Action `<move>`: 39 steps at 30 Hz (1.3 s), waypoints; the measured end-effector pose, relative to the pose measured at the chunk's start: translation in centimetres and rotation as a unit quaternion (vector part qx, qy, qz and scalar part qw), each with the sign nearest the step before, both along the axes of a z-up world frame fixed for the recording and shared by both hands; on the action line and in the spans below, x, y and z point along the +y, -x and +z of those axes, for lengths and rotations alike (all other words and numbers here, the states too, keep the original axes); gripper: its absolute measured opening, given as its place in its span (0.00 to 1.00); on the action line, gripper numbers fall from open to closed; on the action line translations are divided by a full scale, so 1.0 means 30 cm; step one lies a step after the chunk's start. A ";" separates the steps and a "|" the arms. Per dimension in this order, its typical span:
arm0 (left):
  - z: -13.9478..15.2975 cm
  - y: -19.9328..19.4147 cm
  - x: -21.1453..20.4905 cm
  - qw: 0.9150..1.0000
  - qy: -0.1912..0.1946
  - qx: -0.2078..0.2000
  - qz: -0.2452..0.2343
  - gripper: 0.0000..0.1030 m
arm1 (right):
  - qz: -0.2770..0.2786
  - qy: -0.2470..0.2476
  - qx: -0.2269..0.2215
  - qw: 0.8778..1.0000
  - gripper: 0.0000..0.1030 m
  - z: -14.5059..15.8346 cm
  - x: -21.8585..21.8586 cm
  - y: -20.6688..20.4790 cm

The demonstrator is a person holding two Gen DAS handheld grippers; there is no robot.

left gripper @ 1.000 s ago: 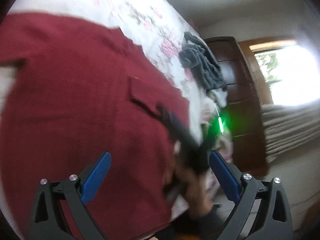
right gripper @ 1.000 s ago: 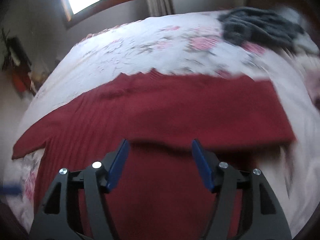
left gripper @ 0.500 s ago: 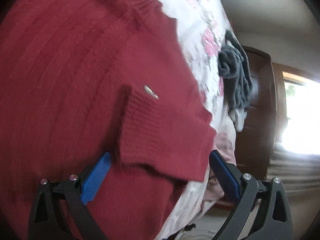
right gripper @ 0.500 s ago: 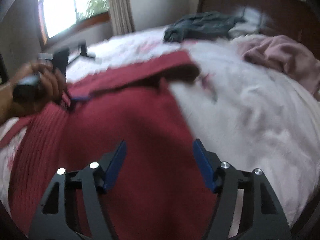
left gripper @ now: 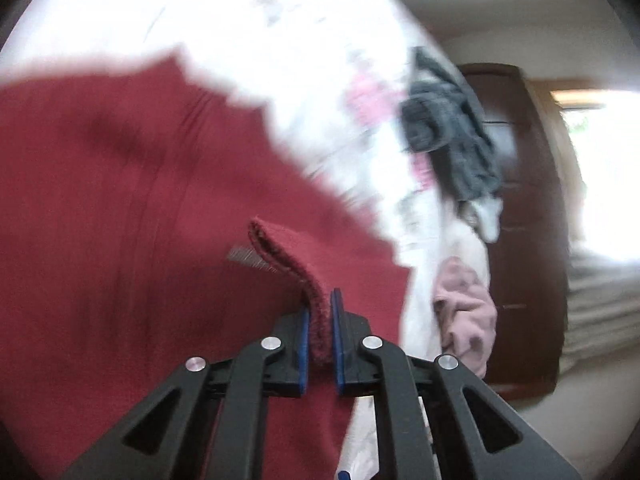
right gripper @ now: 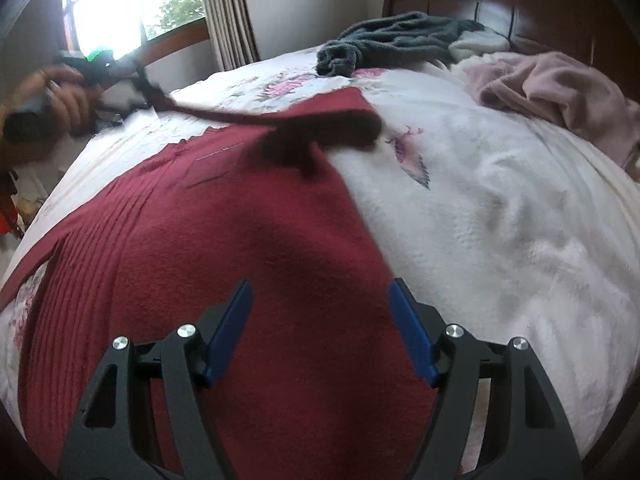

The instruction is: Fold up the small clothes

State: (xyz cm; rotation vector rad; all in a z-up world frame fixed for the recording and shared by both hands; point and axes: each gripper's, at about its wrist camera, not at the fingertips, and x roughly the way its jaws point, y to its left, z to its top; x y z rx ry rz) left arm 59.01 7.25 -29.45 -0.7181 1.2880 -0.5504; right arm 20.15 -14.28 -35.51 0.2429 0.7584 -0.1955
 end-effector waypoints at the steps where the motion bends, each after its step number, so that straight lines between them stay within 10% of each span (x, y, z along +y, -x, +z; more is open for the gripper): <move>1: 0.081 -0.021 0.014 1.000 -0.001 -0.024 -0.007 0.09 | -0.003 -0.003 0.002 1.000 0.68 -0.002 -0.004 -0.001; 7: 0.384 -0.077 0.117 0.993 -0.012 -0.117 -0.030 0.08 | -0.002 -0.002 0.007 1.000 0.68 -0.011 -0.004 -0.003; 12: 0.439 -0.074 0.257 0.989 -0.039 -0.143 -0.026 0.08 | -0.004 -0.005 0.009 1.000 0.68 -0.015 -0.010 -0.005; 26: -0.218 -0.030 0.690 0.990 -0.119 0.019 0.076 0.12 | -0.001 -0.002 0.020 1.000 0.68 -0.030 -0.010 -0.019; 30: -0.208 0.011 0.767 0.967 -0.203 0.032 0.148 0.26 | -0.001 -0.001 0.020 1.000 0.68 -0.032 -0.007 -0.018; 34: -0.096 0.036 0.646 0.985 -0.133 -0.044 0.100 0.43 | -0.001 0.000 0.019 1.000 0.68 -0.032 -0.008 -0.017; 39: -0.220 -0.010 0.535 0.988 -0.138 -0.004 0.069 0.44 | -0.004 0.000 0.022 1.000 0.69 -0.034 -0.013 -0.020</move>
